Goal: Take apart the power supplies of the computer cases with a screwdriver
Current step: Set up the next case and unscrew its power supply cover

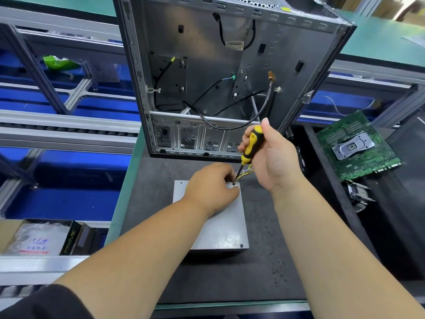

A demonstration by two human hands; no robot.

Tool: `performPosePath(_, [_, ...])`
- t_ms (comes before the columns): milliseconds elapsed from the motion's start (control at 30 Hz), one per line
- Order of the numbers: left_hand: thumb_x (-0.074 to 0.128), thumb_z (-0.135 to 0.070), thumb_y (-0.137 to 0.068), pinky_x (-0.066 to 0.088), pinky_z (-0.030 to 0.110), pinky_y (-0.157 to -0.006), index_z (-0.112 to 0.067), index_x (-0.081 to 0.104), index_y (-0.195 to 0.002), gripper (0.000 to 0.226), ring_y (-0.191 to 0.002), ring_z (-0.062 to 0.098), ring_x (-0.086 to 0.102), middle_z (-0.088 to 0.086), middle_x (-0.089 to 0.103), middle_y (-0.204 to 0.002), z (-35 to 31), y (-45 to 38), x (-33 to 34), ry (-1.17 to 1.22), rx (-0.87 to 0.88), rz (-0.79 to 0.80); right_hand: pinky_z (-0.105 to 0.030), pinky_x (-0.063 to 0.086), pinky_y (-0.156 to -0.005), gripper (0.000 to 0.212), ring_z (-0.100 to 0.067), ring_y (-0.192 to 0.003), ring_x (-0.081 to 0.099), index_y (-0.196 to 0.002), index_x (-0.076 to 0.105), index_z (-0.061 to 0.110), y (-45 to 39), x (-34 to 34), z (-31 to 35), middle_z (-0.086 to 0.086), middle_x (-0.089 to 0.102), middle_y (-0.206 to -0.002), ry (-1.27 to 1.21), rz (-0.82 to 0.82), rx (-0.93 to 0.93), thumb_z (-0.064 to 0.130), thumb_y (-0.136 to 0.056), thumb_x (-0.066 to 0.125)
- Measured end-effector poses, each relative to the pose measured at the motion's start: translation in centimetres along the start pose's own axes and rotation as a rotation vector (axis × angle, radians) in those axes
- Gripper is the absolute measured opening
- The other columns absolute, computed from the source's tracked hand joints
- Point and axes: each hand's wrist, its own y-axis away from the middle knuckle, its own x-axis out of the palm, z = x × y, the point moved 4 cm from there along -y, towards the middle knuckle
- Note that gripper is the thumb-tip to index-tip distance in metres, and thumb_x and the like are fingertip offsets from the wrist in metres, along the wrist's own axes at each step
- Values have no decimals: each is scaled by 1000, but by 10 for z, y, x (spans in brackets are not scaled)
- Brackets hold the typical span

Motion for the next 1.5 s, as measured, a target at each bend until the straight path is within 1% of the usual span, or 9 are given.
performPosePath(233, [69,-33,-79,36,23,-68,-33,53,-79,16,-84,5,49,-16,53,-83,0,0,-2,20,8,2,-27,27,-56,53,-15,-54,27,-79,51,9,-3,7,-3,-1,33,-55,17,110,-48,44,-109,25])
performPosePath(333, [67,-31,-79,40,25,-70,-33,54,-80,13,-84,6,50,-15,54,-85,1,0,-1,18,15,2,-28,33,-62,26,-16,-58,37,-84,44,15,0,4,-4,0,43,-61,60,145,-69,35,-100,46])
performPosePath(433, [66,-28,-78,44,26,-73,-33,54,-80,13,-88,9,54,-15,55,-85,2,1,0,20,18,11,-32,43,-71,21,-18,-66,52,-84,49,13,0,-3,-2,-1,56,-72,102,123,-73,32,-92,52])
performPosePath(533, [66,-26,-77,47,27,-74,-33,54,-81,13,-88,10,54,-14,56,-87,3,0,0,18,12,10,-34,48,-77,34,-16,-68,56,-82,60,7,-1,-5,1,1,62,-74,122,98,-50,27,-105,45])
performPosePath(767, [65,-26,-78,46,27,-74,-32,55,-81,12,-89,10,55,-13,59,-89,2,-1,0,21,6,13,-24,31,-56,63,-13,-53,31,-81,58,5,-4,8,-3,-1,36,-53,68,137,-2,45,-109,19])
performPosePath(967, [65,-26,-78,44,25,-72,-34,54,-80,13,-88,9,54,-14,58,-87,4,-1,1,22,-9,15,-26,37,-62,27,-16,-60,42,-81,41,16,-1,0,-3,0,46,-65,99,157,-57,27,-105,43])
performPosePath(1167, [65,-29,-77,43,24,-70,-34,53,-79,13,-87,9,54,-13,58,-87,3,-1,2,10,6,11,-30,50,-75,40,-17,-71,56,-84,62,6,2,-4,1,0,62,-75,126,112,-45,27,-108,38])
performPosePath(1367, [65,-29,-78,41,24,-70,-34,53,-79,12,-87,8,54,-14,58,-87,2,-2,0,15,11,12,-24,32,-57,59,-14,-56,32,-84,57,2,-1,8,-2,-3,34,-57,11,113,-32,40,-110,20])
performPosePath(1500, [65,-29,-78,40,24,-69,-34,53,-79,13,-87,8,53,-14,58,-87,1,-1,0,20,17,6,-25,34,-60,36,-14,-56,35,-84,44,15,-1,6,-3,0,40,-59,35,141,-45,42,-105,37])
